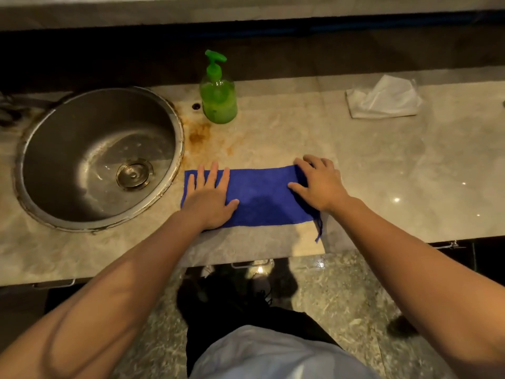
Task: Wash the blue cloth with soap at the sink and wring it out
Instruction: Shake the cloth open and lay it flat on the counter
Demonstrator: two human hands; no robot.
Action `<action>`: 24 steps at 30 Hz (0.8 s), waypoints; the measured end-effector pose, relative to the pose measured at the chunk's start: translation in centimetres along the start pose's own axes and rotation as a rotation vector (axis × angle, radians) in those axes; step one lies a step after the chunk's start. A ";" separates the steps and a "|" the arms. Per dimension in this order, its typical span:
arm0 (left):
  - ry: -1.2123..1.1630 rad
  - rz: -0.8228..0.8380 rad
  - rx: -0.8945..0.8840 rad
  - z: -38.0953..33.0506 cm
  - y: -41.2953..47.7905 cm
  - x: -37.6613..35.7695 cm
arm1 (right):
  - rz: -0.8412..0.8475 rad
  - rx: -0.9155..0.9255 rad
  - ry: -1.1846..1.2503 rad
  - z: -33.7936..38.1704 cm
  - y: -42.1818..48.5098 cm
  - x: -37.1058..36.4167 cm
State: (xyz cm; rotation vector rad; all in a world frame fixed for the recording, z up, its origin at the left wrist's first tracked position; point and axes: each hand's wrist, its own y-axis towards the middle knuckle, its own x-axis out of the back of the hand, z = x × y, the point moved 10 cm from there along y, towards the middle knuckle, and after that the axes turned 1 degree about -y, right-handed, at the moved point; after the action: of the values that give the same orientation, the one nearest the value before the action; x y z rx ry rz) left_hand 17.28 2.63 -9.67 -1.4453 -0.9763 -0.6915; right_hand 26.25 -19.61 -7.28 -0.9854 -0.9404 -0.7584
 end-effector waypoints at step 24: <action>-0.670 -0.129 0.302 -13.2 -1.8 0.4 | 0.154 -0.337 0.868 1.4 -0.1 3.7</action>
State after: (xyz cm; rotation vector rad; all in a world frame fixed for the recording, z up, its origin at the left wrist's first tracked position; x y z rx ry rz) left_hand 17.59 -10.41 -6.86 -1.3680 -1.6233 -0.1192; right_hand 27.24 -18.82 -3.51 -0.8691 0.0181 -1.1004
